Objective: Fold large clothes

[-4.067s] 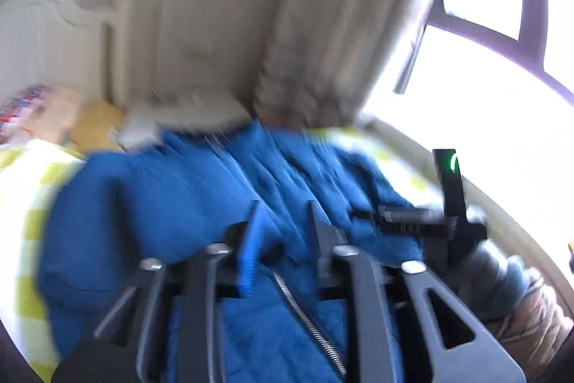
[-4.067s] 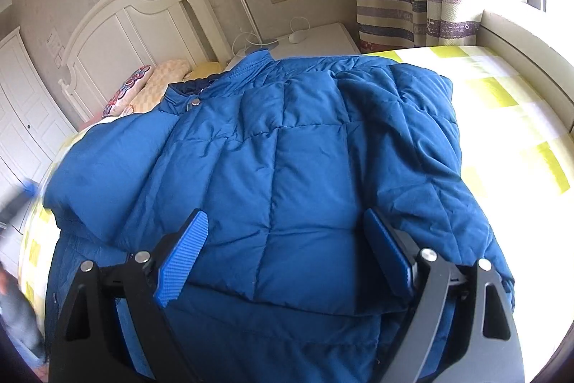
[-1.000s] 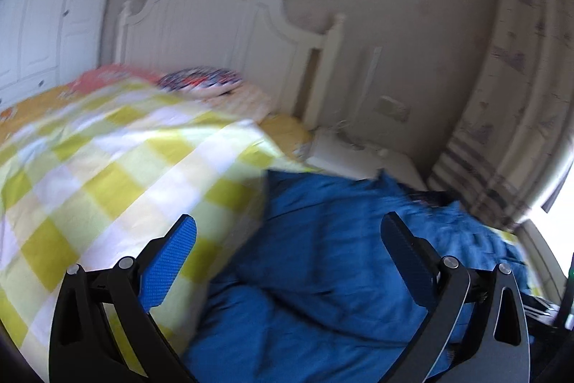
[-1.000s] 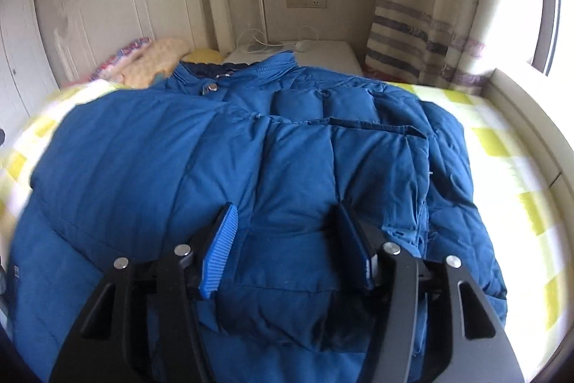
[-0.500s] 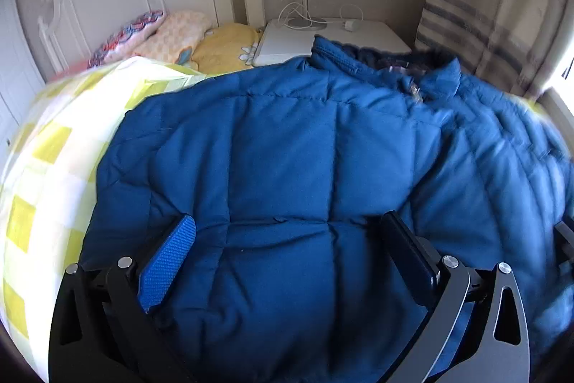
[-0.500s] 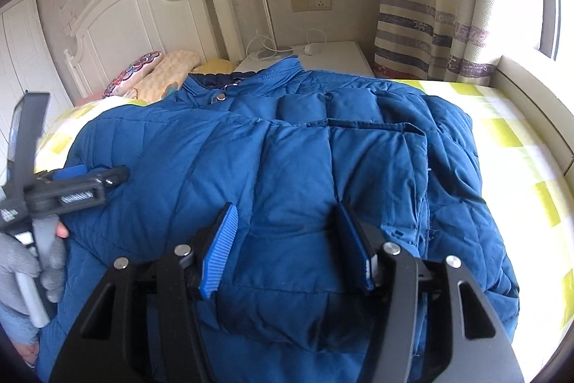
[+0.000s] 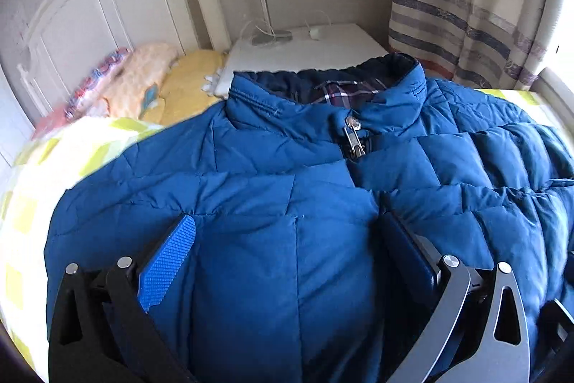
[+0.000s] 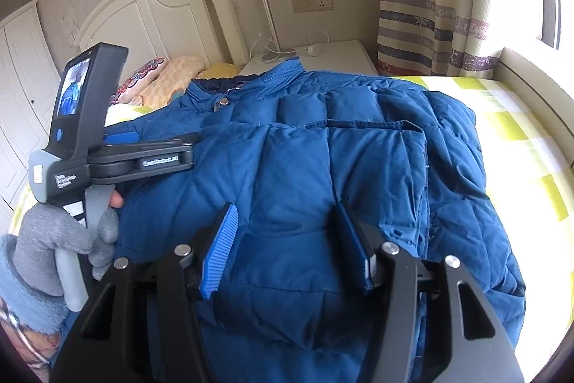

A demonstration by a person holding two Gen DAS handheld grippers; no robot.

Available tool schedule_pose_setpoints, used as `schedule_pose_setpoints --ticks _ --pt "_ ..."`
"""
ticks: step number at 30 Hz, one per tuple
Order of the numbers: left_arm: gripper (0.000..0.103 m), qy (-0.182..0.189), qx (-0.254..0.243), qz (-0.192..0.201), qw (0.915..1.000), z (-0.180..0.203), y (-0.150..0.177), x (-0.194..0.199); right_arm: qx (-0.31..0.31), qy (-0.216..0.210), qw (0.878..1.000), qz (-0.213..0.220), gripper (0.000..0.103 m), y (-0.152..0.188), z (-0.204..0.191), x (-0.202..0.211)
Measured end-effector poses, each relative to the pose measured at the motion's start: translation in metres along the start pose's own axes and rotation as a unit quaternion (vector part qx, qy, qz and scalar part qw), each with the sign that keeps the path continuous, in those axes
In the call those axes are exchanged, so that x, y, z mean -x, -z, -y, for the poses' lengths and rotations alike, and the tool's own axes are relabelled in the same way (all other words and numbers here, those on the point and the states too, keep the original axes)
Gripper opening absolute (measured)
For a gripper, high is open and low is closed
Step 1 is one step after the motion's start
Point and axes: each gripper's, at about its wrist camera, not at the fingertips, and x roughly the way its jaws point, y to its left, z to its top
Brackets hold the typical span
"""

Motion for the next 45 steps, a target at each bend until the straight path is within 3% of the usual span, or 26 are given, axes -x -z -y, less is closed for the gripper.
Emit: schedule_pose_setpoints --ticks 2,5,7,8,13,15,17,18,19,20,23,27,30,33,36,41,45 --pt "0.099 0.022 0.004 -0.002 0.9997 -0.011 -0.001 0.008 -0.001 -0.001 1.000 0.000 0.056 0.000 0.000 0.000" --pt "0.099 0.013 0.046 0.034 0.9983 -0.052 -0.003 0.025 -0.002 -0.002 1.000 0.000 0.056 0.000 0.001 0.000" --pt "0.099 0.010 0.077 0.017 0.9969 -0.079 -0.002 0.013 0.000 0.000 1.000 -0.001 0.056 0.000 0.001 0.000" --pt "0.099 0.010 0.075 -0.003 0.9972 -0.088 0.002 -0.002 0.001 0.001 1.000 -0.001 0.056 0.000 0.001 0.000" --pt "0.099 0.033 0.065 0.002 0.9974 -0.095 0.004 -0.001 0.006 -0.002 1.000 -0.003 0.056 0.000 0.000 0.000" --pt "0.099 0.049 0.111 0.022 0.9923 -0.113 0.006 0.014 0.003 -0.005 1.000 -0.002 0.056 0.000 0.001 0.000" --pt "0.099 0.027 0.156 0.038 0.9866 -0.133 0.013 0.021 0.004 -0.004 1.000 -0.003 0.056 0.000 0.001 0.000" --pt "0.099 0.020 0.173 0.025 0.9845 -0.143 0.019 0.012 0.004 -0.004 1.000 -0.003 0.056 0.000 0.001 0.000" --pt "0.099 0.028 0.161 0.010 0.9864 -0.145 0.024 0.000 0.004 -0.005 1.000 -0.003 0.056 0.000 0.001 0.000" --pt "0.099 0.021 0.136 0.017 0.9903 -0.140 0.027 -0.002 0.005 -0.006 1.000 -0.004 0.056 0.000 0.001 0.000" --pt "0.099 0.004 0.124 0.016 0.9921 -0.135 0.026 -0.003 0.006 -0.006 1.000 -0.004 0.057 0.001 0.001 0.000" --pt "0.099 -0.039 0.124 0.038 0.9909 -0.128 0.033 0.023 0.005 -0.007 1.000 -0.003 0.057 0.001 0.002 0.000" --pt "0.099 0.000 0.100 0.075 0.9921 -0.111 0.040 0.065 0.004 -0.008 1.000 -0.003 0.057 0.001 0.001 -0.001" --pt "0.099 0.037 0.043 0.047 0.9973 -0.081 0.054 0.079 0.003 -0.008 1.000 -0.003 0.057 0.001 0.001 0.000" --pt "0.099 0.022 0.005 0.002 0.9997 -0.061 0.079 0.059 0.004 -0.008 1.000 -0.003 0.057 0.001 0.000 -0.001" --pt "0.099 0.029 0.002 0.011 0.9995 -0.061 0.087 0.055 0.007 0.002 1.000 0.005 0.057 0.002 0.000 0.003" --pt "0.099 0.030 0.003 0.014 0.9995 -0.063 0.087 0.054 0.025 0.055 0.995 0.073 0.057 0.005 -0.012 0.027"
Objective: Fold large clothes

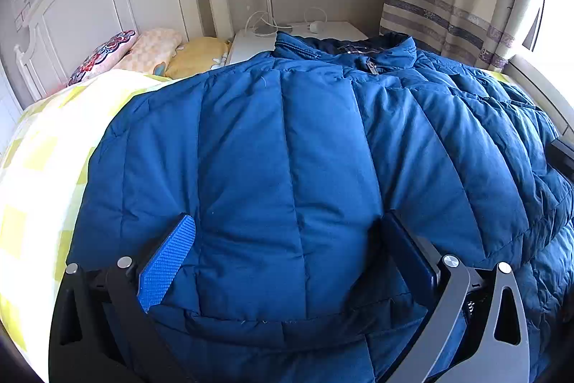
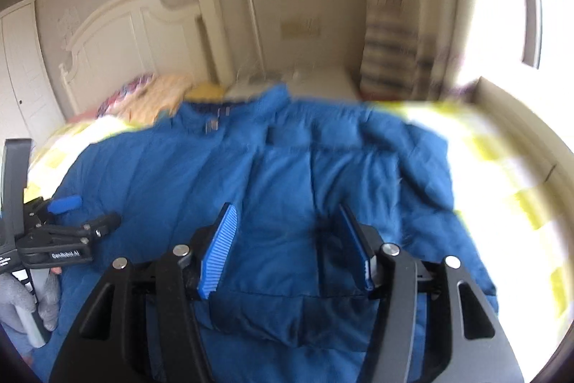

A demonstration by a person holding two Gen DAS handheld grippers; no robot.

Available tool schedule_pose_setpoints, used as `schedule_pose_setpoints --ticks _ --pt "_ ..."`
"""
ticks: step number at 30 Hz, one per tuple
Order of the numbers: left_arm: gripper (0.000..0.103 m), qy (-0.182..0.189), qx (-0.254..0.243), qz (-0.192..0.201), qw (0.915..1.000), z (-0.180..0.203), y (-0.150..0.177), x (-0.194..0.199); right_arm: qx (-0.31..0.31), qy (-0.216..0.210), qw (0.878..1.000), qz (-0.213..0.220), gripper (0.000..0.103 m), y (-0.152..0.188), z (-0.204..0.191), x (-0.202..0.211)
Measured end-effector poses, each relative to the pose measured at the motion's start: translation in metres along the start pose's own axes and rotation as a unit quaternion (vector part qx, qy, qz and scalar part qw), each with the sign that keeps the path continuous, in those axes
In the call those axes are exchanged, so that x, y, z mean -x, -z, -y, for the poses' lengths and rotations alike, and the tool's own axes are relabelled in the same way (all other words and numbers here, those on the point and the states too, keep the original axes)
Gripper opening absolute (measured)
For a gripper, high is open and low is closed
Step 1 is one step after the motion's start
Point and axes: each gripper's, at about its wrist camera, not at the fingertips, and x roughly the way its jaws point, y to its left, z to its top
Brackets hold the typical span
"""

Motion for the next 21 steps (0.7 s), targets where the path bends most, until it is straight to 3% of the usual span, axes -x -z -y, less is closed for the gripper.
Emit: schedule_pose_setpoints --ticks 3,8,21 --pt "0.099 0.002 0.001 0.001 1.0000 0.000 -0.001 0.000 0.005 0.035 0.999 0.005 0.062 -0.001 -0.004 0.000" --pt "0.099 0.006 0.003 0.003 1.0000 -0.002 0.000 0.000 -0.002 0.034 0.996 -0.079 0.074 -0.004 0.001 -0.034" --pt "0.099 0.011 0.008 0.007 0.9999 -0.002 0.000 0.001 -0.019 0.015 0.996 -0.090 0.076 -0.002 0.010 -0.039"
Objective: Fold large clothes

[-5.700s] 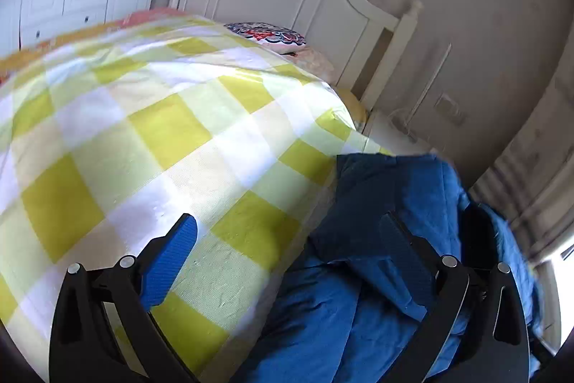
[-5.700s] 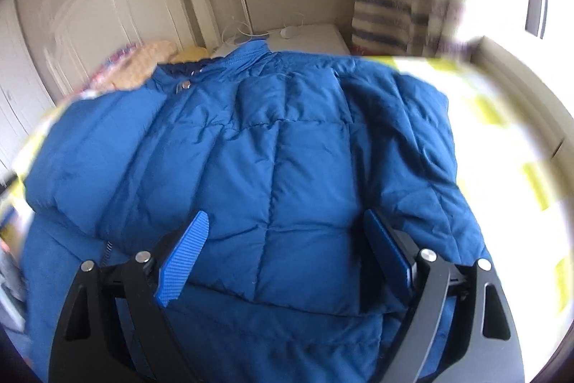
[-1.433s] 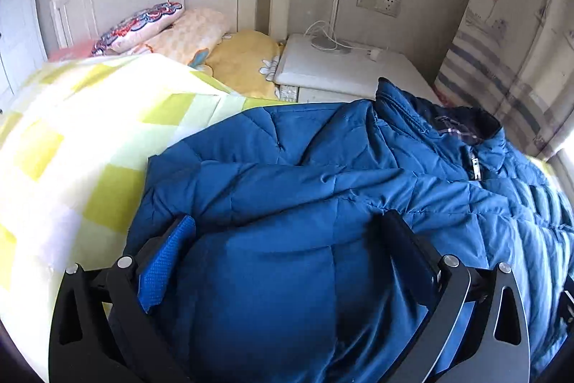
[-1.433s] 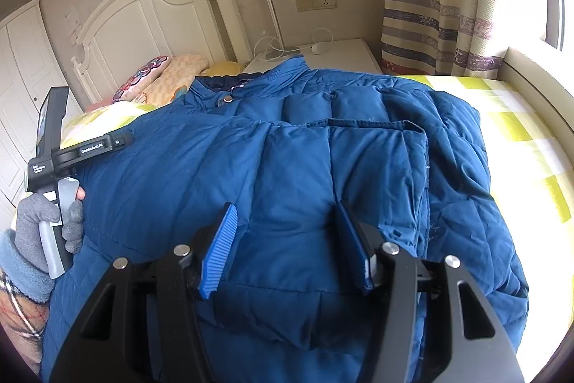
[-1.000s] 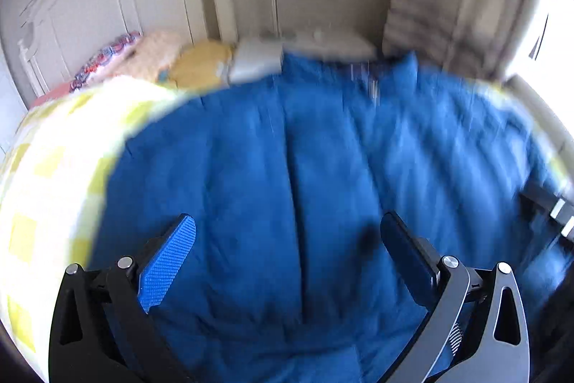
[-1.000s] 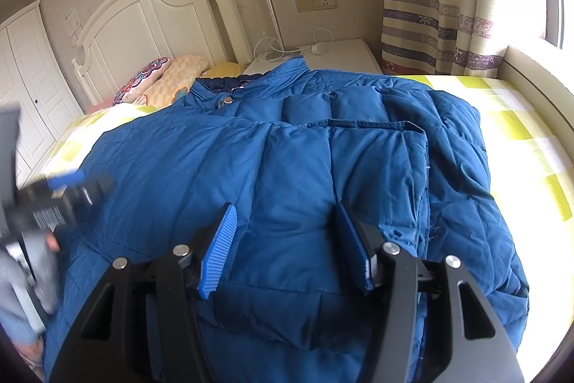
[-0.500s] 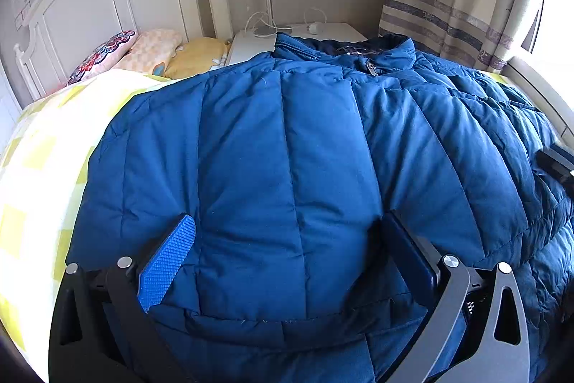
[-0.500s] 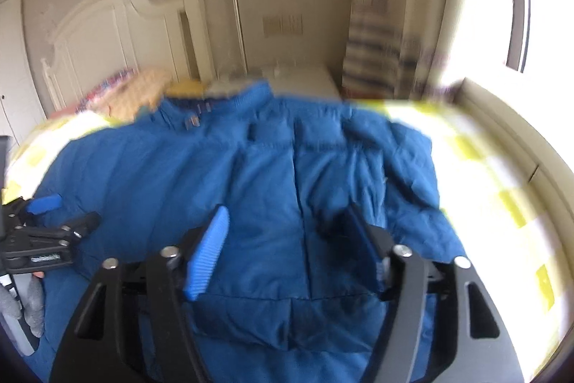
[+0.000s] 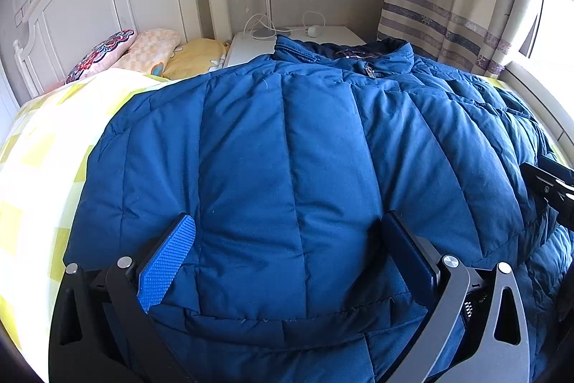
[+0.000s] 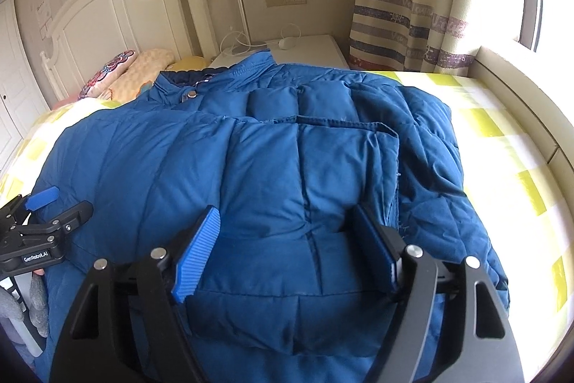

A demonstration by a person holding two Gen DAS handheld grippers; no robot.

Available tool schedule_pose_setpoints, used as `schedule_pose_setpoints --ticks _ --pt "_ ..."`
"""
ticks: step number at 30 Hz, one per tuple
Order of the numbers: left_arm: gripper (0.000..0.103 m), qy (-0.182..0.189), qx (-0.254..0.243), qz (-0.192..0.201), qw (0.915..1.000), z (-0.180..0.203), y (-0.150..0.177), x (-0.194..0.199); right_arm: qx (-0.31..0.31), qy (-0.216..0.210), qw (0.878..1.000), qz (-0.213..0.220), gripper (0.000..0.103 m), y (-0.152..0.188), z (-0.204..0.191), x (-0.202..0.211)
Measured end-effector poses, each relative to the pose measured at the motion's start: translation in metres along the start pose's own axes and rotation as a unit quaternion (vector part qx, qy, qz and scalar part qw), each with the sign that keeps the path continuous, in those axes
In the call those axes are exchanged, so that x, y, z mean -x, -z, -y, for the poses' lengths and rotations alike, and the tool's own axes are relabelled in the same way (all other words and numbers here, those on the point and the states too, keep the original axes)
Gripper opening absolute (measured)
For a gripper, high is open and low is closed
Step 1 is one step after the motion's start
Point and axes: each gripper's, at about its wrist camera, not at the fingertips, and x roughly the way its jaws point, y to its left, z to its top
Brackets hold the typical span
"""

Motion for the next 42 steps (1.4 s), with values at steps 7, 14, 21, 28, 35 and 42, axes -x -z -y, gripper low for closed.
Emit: schedule_pose_setpoints --ticks 7,14,21,28,35,42 --pt "0.099 0.043 0.041 0.016 0.9981 -0.010 0.029 0.044 -0.002 -0.022 1.000 0.017 0.080 0.016 -0.022 0.047" --pt "0.099 0.007 -0.027 -0.044 0.9986 0.010 0.069 0.045 0.127 -0.002 0.990 -0.058 0.083 0.069 -0.078 0.033" --pt "0.099 -0.018 0.012 -0.009 0.9997 -0.019 0.079 0.074 0.115 0.018 0.992 -0.049 0.084 0.070 -0.057 0.060" --pt "0.099 0.021 0.084 -0.052 0.9949 -0.061 0.083 0.060 0.020 -0.018 0.997 -0.066 0.093 0.078 0.003 0.059" --pt "0.099 -0.010 0.085 -0.007 0.9963 -0.050 0.094 0.093 0.053 -0.029 0.998 -0.027 0.093 0.084 -0.020 0.091" --pt "0.099 -0.039 -0.071 -0.033 0.9962 0.022 0.123 0.095 0.188 -0.011 0.980 -0.064 0.096 0.135 -0.074 0.094"
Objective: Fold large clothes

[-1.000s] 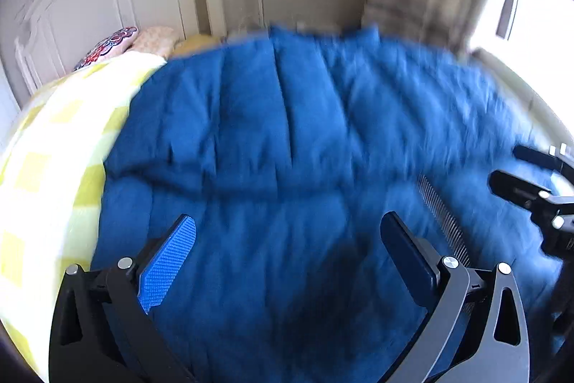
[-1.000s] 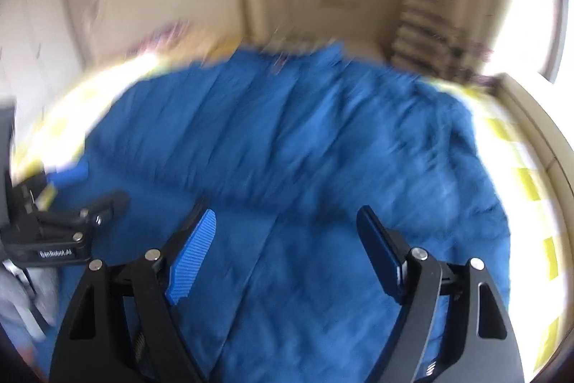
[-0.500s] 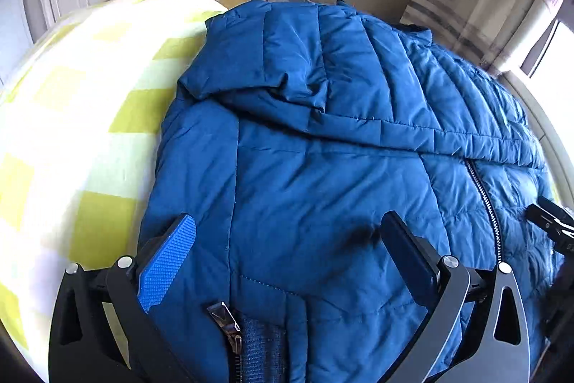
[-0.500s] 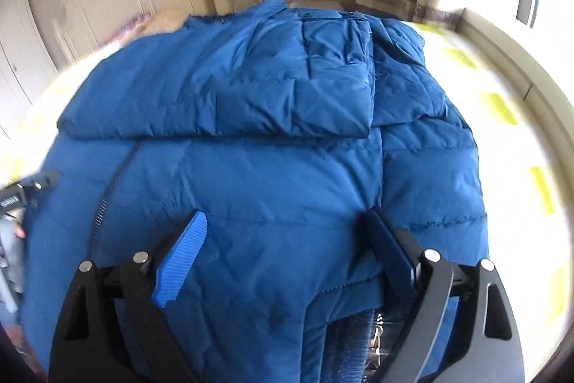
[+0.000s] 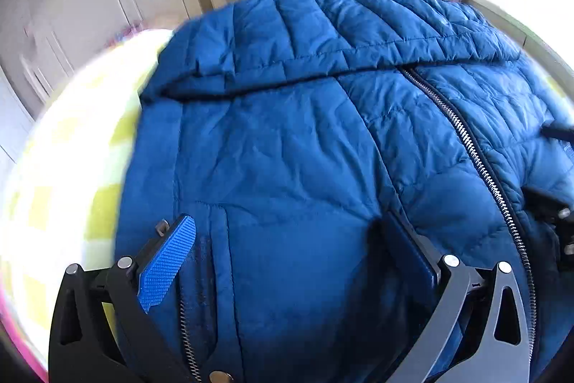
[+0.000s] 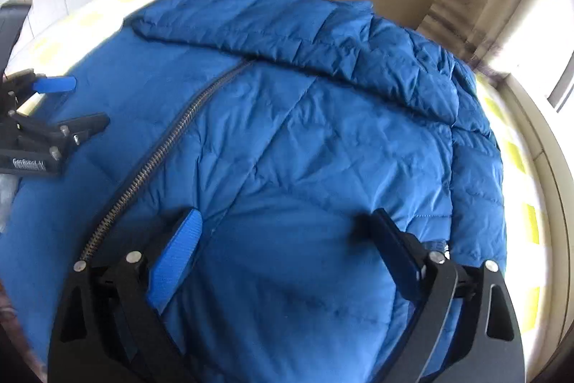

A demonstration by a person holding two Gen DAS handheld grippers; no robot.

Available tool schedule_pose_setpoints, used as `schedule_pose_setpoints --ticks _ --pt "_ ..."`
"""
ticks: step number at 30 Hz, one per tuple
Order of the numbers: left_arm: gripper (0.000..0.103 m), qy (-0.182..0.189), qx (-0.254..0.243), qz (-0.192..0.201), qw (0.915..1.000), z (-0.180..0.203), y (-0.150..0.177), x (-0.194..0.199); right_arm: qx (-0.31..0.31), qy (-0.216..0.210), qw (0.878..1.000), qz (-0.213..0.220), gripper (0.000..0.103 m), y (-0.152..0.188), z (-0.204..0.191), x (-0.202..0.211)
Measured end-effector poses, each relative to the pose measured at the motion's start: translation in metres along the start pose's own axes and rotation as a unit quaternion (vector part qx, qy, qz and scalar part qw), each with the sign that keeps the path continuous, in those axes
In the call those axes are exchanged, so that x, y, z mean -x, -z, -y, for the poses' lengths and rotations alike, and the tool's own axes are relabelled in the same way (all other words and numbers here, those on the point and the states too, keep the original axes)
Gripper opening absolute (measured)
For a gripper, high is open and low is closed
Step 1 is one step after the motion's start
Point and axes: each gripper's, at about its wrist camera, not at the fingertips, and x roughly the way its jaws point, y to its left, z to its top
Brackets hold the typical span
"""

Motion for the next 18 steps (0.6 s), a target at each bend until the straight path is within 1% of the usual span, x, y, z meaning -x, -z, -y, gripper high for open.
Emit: schedule_pose_setpoints --ticks 2,4,5,7,9,11,13,14,16,17,18 --pt "0.099 0.002 0.005 -0.005 1.0000 -0.002 -0.002 -0.002 -0.013 -0.002 1.000 -0.009 0.096 -0.001 0.004 0.003" --pt "0.099 0.010 0.025 -0.005 0.9996 -0.009 0.002 0.005 -0.015 0.007 1.000 -0.007 0.096 0.001 0.005 0.011" --pt "0.099 0.020 0.040 0.004 0.9990 -0.015 0.008 0.014 -0.013 0.009 1.000 0.000 0.096 0.007 0.005 0.020" --pt "0.099 0.030 0.051 0.019 0.9981 -0.024 0.022 0.029 -0.015 0.006 1.000 0.012 0.096 0.020 0.005 0.037" --pt "0.099 0.030 0.045 0.026 0.9982 -0.029 0.039 0.038 -0.018 -0.014 1.000 0.021 0.096 0.038 0.008 0.049" --pt "0.099 0.015 0.024 0.005 0.9996 -0.029 0.055 0.029 -0.013 -0.011 1.000 0.005 0.097 0.058 0.011 0.042" --pt "0.099 0.030 0.042 0.010 0.9986 -0.044 0.064 0.033 -0.015 -0.015 0.999 0.039 0.097 0.069 0.008 0.046" --pt "0.099 0.026 0.049 0.004 0.9984 -0.046 0.065 0.033 -0.019 -0.012 0.999 0.040 0.097 0.069 0.008 0.048" --pt "0.099 0.011 0.058 0.008 0.9982 -0.049 0.064 0.039 -0.026 0.005 0.999 0.027 0.096 0.066 0.004 0.052" --pt "0.099 0.017 0.060 0.017 0.9979 -0.046 0.067 0.047 -0.024 0.005 0.999 0.030 0.096 0.063 -0.001 0.057" --pt "0.099 0.032 0.058 0.025 0.9975 -0.042 0.073 0.055 -0.019 0.000 0.999 0.041 0.096 0.063 -0.006 0.065"
